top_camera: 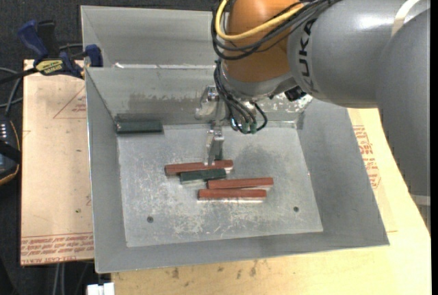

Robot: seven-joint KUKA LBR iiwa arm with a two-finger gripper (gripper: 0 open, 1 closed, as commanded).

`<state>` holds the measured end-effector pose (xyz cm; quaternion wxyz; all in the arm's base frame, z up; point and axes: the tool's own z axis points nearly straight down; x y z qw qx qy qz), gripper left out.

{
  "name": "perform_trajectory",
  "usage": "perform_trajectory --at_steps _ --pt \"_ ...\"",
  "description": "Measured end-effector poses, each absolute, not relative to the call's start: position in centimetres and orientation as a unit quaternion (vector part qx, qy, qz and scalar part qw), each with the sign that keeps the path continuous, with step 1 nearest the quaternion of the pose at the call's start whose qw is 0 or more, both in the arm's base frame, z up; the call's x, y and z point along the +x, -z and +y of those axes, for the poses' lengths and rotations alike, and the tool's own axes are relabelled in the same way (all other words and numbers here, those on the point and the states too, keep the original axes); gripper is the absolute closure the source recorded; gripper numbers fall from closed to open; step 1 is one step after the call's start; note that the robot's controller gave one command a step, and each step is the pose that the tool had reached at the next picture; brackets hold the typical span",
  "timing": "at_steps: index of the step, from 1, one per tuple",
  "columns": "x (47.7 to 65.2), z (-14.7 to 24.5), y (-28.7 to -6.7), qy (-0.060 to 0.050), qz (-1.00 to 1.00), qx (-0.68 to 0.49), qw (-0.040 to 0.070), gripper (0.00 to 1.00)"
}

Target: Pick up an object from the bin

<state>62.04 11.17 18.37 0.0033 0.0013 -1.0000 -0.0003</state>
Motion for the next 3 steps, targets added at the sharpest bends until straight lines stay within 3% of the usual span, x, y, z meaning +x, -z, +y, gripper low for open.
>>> perform_trajectory --at_steps 1,2,3 --pt "62.2 11.1 -18.9 0.001 -1.000 0.000 -0.001 0.00" --pt "60.7 10.6 -12.9 0.001 -0.999 0.036 -0.003 0.00" --pt "60.1 10.3 -8.6 0.000 -0.999 0.041 0.001 0.00"
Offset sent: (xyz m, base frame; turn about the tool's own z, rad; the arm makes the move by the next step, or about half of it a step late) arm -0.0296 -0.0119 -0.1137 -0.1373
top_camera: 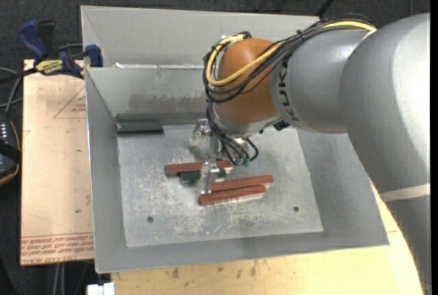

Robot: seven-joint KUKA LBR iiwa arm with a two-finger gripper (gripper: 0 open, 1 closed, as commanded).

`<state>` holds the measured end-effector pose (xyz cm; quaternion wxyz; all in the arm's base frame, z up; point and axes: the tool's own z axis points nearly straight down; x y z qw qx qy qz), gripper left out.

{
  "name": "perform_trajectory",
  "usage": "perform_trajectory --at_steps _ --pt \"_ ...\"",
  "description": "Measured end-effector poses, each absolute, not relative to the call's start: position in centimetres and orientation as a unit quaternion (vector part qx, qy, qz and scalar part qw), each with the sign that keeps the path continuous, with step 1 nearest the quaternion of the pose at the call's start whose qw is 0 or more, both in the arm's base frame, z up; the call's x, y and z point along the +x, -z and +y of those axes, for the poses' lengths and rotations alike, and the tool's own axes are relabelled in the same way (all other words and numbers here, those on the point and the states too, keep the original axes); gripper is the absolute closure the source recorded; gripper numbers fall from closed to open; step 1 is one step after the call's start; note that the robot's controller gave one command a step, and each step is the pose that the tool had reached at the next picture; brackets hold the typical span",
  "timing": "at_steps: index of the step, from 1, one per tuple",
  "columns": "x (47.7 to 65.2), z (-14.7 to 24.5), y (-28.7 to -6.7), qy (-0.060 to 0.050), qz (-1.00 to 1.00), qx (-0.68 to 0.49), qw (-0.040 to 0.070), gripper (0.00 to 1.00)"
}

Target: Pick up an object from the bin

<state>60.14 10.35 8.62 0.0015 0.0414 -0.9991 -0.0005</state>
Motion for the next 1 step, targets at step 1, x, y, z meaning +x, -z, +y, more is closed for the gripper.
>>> perform_trajectory --at_steps 1 --pt "59.69 9.41 -11.87 0.001 -1.000 0.002 0.000 0.00"
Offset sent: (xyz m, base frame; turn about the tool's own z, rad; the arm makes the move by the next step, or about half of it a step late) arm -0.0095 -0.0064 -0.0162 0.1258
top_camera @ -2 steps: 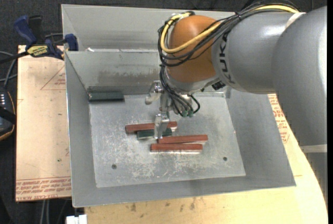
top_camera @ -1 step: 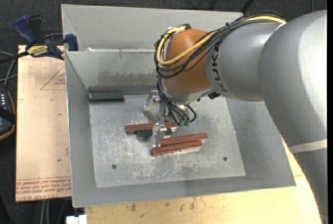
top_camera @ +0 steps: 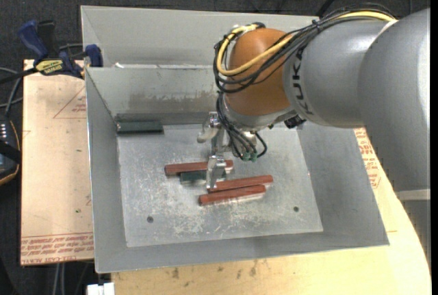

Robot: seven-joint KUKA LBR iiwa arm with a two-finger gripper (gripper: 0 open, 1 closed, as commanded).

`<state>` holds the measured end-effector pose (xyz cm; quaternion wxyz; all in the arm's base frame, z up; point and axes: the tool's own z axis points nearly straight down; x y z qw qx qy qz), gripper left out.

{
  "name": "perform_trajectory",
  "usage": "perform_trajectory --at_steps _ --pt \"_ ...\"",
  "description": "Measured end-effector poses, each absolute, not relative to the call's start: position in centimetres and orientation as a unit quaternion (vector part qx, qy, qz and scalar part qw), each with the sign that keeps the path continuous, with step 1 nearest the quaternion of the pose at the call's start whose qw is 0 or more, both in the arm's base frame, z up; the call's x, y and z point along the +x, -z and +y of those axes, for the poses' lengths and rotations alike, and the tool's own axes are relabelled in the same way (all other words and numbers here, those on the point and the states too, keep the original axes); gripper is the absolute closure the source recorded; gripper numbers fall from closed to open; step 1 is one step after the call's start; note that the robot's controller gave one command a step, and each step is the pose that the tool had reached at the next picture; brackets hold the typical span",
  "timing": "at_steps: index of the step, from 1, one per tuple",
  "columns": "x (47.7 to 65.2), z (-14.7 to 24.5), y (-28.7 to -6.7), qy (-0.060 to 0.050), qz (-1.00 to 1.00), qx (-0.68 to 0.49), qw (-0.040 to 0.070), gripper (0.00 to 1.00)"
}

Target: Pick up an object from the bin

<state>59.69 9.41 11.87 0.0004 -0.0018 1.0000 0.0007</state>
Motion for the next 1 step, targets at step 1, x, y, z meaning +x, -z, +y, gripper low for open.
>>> perform_trajectory --at_steps 1 --pt "59.49 9.73 -7.58 -0.002 1.000 0.019 0.004 0.00"
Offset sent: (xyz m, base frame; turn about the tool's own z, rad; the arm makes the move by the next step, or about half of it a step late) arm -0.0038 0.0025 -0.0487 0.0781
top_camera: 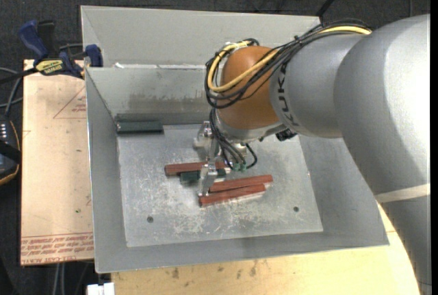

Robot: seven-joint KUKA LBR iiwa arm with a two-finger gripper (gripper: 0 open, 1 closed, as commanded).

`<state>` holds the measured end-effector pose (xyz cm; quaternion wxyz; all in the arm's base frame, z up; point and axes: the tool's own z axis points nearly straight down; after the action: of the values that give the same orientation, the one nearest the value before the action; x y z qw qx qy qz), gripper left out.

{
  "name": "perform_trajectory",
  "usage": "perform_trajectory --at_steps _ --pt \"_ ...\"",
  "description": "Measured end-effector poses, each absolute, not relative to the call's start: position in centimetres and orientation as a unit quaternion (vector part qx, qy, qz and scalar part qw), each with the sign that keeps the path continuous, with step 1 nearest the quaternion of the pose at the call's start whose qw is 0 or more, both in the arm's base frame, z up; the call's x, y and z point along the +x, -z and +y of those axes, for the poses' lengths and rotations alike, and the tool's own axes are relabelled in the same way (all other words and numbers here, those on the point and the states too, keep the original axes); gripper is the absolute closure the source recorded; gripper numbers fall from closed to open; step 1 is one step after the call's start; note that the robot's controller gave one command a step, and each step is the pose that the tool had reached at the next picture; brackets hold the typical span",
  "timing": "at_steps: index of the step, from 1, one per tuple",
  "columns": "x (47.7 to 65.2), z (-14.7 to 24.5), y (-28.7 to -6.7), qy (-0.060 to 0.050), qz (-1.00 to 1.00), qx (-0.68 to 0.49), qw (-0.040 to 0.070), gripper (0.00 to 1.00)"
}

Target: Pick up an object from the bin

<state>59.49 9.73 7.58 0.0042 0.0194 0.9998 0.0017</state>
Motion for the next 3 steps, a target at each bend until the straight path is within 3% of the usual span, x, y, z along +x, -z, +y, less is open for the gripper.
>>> perform_trajectory --at_steps 1,3 --pt "60.64 10.02 -6.81 -0.006 0.999 0.027 0.017 1.00" --pt "60.52 9.98 -7.22 -0.005 0.999 0.028 0.017 1.00"
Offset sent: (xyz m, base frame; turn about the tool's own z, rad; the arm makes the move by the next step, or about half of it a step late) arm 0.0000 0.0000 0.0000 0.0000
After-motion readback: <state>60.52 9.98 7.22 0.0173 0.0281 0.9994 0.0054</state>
